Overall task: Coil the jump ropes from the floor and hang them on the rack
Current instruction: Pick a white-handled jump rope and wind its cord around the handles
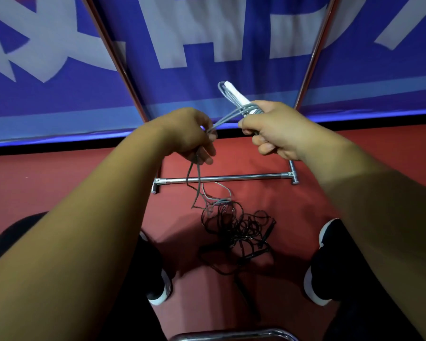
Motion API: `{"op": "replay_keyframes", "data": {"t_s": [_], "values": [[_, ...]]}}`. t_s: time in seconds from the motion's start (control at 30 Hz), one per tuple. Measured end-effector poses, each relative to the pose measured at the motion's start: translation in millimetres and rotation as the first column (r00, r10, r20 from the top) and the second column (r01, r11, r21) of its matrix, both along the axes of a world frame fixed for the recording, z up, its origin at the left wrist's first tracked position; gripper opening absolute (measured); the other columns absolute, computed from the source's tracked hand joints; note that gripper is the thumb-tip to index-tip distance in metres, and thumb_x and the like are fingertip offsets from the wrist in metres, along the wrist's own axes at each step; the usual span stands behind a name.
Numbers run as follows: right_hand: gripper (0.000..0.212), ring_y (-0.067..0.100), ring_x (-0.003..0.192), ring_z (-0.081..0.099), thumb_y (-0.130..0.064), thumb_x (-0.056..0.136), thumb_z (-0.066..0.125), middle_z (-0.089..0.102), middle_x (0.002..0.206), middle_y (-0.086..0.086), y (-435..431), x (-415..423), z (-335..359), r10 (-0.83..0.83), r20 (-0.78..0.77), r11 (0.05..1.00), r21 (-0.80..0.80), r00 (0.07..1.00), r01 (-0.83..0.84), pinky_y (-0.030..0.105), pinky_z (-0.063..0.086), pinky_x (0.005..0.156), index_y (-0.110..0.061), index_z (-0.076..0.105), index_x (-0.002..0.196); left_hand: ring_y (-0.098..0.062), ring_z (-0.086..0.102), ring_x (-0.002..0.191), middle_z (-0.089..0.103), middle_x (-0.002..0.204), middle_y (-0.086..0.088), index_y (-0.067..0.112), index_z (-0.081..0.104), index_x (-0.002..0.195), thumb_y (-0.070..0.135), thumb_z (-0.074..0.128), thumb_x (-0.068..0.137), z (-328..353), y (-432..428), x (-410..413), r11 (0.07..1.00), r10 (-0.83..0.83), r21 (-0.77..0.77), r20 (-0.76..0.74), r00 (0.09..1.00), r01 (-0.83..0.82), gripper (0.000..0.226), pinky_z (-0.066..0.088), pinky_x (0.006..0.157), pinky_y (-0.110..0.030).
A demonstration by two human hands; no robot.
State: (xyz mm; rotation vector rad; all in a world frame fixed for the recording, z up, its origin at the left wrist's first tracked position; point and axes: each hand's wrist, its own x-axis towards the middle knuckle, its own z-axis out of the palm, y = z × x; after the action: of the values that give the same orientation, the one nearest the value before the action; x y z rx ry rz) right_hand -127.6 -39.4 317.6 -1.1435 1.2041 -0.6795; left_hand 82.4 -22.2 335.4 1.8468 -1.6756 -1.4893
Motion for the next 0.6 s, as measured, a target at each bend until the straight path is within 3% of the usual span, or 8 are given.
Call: {"op": "replay_keyframes", "data": {"t_s": [0.07, 0.13, 0.2, 0.3, 0.37, 0.43, 0.6], "values": [[0.015, 0.01, 0.048, 0.026, -0.005, 0.099, 0.061, 0.048, 0.071, 0.003, -1, 1, 1, -0.023, 0.065, 1.0, 0.022, 0.998, 0.022, 0.02, 0.019, 0.042, -0.017, 0.057, 0.106, -0.042, 0.078, 0.079, 0.071, 0.09, -0.026, 0.001, 0.058, 0.103, 0.012, 0.049, 0.11, -2, -1, -7, 0.984, 0.145, -0.093, -0.098, 0.985, -0.154, 0.015, 0.066, 0.067, -0.051], [0.015, 0.009, 0.048, 0.025, -0.007, 0.1, 0.061, 0.05, 0.071, 0.002, -4, 1, 1, -0.067, 0.12, 0.997, 0.054, 0.99, 0.061, 0.02, 0.018, 0.041, -0.017, 0.056, 0.109, -0.042, 0.078, 0.084, 0.061, 0.087, -0.019, 0.004, 0.053, 0.099, 0.015, 0.042, 0.113, 0, -4, -11, 0.956, 0.229, -0.106, -0.311, 0.922, -0.273, 0.021, 0.065, 0.072, -0.051], [0.018, 0.009, 0.049, 0.024, -0.008, 0.101, 0.06, 0.05, 0.071, 0.002, -7, 0, 0, -0.129, 0.168, 0.987, 0.112, 0.977, 0.111, 0.02, 0.017, 0.041, -0.019, 0.055, 0.114, -0.035, 0.078, 0.091, 0.055, 0.083, -0.008, 0.008, 0.052, 0.098, 0.017, 0.039, 0.114, 6, -7, -9, 0.962, 0.186, -0.08, -0.513, 0.838, -0.262, 0.022, 0.064, 0.082, -0.049], [0.019, 0.008, 0.05, 0.022, -0.009, 0.102, 0.059, 0.05, 0.071, 0.002, -10, -2, -3, -0.185, 0.196, 0.971, 0.189, 0.963, 0.148, 0.019, 0.018, 0.04, -0.021, 0.054, 0.116, -0.017, 0.061, 0.073, 0.048, 0.077, 0.001, 0.008, 0.058, 0.112, 0.023, 0.04, 0.113, 18, -7, -4, 0.987, 0.069, -0.054, -0.712, 0.699, -0.153, 0.024, 0.058, 0.085, -0.044], [0.018, 0.008, 0.048, 0.023, -0.009, 0.102, 0.059, 0.05, 0.071, 0.002, -10, -3, -2, -0.199, 0.188, 0.966, 0.2, 0.962, 0.161, 0.019, 0.018, 0.039, -0.02, 0.054, 0.116, -0.015, 0.043, 0.065, 0.044, 0.077, 0.002, 0.004, 0.06, 0.123, 0.022, 0.038, 0.112, 24, -6, -2, 0.989, 0.012, -0.088, -0.745, 0.667, -0.116, 0.031, 0.051, 0.076, -0.036], [0.018, 0.008, 0.048, 0.023, -0.008, 0.103, 0.059, 0.05, 0.071, 0.002, -10, -3, -1, -0.199, 0.175, 0.969, 0.184, 0.964, 0.167, 0.019, 0.017, 0.039, -0.019, 0.055, 0.116, -0.015, 0.037, 0.066, 0.045, 0.079, 0.002, 0.003, 0.062, 0.127, 0.016, 0.038, 0.109, 27, -7, 3, 0.989, -0.033, -0.125, -0.726, 0.687, -0.085, 0.033, 0.045, 0.073, -0.033], [0.026, 0.008, 0.05, 0.023, -0.006, 0.1, 0.064, 0.051, 0.073, 0.002, -8, -4, 0, -0.183, 0.222, 0.972, 0.188, 0.958, 0.142, 0.02, 0.017, 0.04, -0.015, 0.059, 0.124, -0.013, 0.045, 0.077, 0.064, 0.094, 0.002, 0.007, 0.065, 0.128, 0.012, 0.048, 0.107, 31, -5, 22, 0.978, -0.108, -0.21, -0.543, 0.833, -0.011, 0.027, 0.043, 0.076, -0.028]]}}
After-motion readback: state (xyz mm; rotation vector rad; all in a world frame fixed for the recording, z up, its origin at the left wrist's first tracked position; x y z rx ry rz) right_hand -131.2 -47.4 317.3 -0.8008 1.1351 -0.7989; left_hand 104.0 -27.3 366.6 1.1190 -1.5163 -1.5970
